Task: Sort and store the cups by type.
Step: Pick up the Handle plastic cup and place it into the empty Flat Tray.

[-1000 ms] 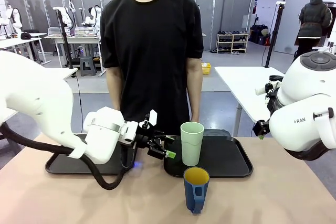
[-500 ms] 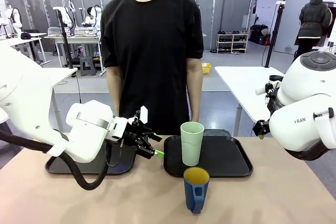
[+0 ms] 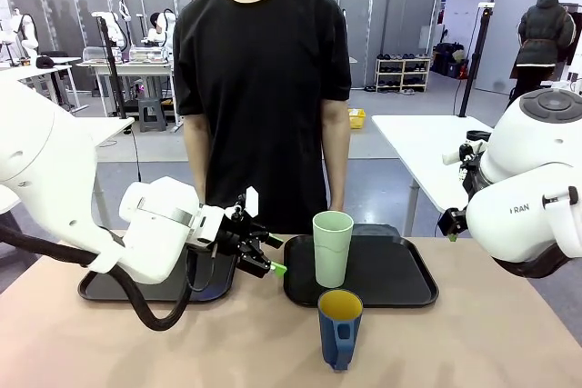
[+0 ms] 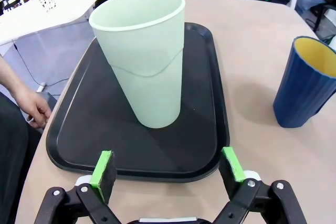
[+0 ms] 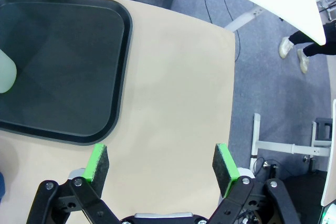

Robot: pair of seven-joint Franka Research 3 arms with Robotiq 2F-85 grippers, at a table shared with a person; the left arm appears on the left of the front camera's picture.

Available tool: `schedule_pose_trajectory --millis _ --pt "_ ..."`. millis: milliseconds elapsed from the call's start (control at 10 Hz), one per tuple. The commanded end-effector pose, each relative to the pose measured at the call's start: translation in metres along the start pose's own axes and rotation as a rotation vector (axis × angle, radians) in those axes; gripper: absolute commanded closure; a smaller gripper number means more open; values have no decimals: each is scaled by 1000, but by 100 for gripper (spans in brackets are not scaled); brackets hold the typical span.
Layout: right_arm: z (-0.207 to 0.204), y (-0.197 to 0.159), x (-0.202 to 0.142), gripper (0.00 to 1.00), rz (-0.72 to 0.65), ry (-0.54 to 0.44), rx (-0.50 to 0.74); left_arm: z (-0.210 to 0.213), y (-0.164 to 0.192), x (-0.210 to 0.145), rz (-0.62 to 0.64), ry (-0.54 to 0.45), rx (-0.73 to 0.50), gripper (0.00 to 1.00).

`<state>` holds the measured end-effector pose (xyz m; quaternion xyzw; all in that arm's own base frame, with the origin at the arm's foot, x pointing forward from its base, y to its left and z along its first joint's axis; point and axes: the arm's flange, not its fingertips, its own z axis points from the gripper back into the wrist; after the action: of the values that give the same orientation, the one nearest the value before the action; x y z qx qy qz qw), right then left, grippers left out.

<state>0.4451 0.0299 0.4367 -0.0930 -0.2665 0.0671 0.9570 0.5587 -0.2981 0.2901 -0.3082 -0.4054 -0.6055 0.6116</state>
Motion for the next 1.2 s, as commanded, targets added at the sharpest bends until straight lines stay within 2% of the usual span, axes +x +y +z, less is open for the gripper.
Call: schedule_pose_trajectory --millis 0,200,300,500,600,700,900,1000,1100 --pt "-1 1 0 0 6 -1 -7 -3 4 1 -1 -11 -1 0" --pt "-1 1 0 0 6 -1 -7 0 1 1 -1 -1 1 0" --pt "-1 1 0 0 6 -1 -7 25 -5 10 -64 71 32 0" --pt "-1 1 0 0 6 -1 -7 103 -41 25 -152 357 157 0" --pt "-1 1 0 0 6 -1 -7 138 -58 29 -172 514 171 0" --pt "-1 1 0 0 6 -1 -7 170 -69 21 -165 603 165 0" --pt "-1 1 0 0 6 -1 -7 226 -97 -5 -56 804 204 0" --pt "-1 1 0 0 6 -1 -7 249 -112 -13 -5 877 228 0" --pt "-1 1 0 0 6 -1 -7 269 -123 -15 49 893 255 0"
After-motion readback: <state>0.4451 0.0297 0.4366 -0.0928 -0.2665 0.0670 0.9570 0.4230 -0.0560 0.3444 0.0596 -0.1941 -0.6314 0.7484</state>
